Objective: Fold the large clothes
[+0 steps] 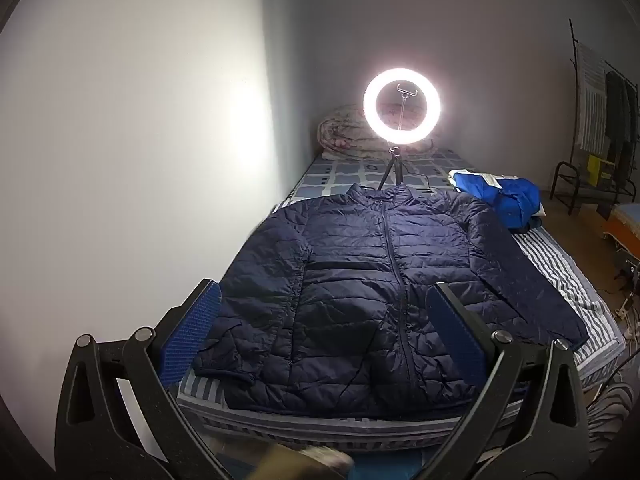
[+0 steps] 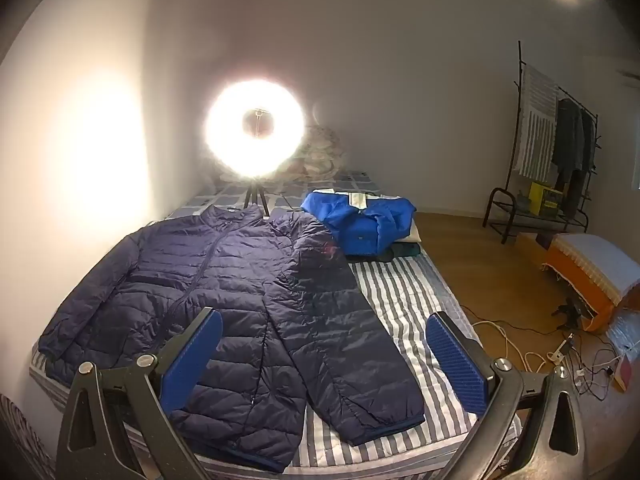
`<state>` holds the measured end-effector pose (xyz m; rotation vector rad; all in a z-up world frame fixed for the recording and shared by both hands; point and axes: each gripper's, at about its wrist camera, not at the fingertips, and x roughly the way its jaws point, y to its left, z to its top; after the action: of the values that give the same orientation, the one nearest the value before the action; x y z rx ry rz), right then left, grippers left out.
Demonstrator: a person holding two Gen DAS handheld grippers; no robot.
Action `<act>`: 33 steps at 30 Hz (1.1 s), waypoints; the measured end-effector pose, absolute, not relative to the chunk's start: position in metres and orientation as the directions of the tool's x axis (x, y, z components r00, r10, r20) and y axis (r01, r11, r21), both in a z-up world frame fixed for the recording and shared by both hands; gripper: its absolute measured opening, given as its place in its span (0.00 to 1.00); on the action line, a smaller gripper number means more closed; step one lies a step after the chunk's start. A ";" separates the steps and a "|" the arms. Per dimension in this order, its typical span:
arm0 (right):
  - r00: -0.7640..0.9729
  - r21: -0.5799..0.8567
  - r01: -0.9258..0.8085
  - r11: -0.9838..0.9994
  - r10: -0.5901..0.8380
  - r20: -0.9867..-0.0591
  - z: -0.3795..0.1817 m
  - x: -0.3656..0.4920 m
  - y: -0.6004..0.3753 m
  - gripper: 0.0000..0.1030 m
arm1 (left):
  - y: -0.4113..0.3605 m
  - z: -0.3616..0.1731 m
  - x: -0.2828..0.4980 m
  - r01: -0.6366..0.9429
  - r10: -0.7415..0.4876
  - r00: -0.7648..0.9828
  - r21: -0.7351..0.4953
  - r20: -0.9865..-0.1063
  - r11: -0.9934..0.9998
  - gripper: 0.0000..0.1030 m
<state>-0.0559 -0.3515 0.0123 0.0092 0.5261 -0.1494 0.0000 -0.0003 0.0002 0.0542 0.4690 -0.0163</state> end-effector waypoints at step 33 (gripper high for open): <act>0.859 -0.036 0.152 0.988 -0.150 -0.489 0.018 -0.060 -0.351 1.00 | 0.000 0.014 -0.001 0.001 0.016 0.913 0.040 -0.409 0.999 1.00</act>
<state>-0.0595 -0.3506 0.0175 0.0039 0.5129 -0.1581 -0.0013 -0.0003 0.0137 0.0398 0.4211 0.0076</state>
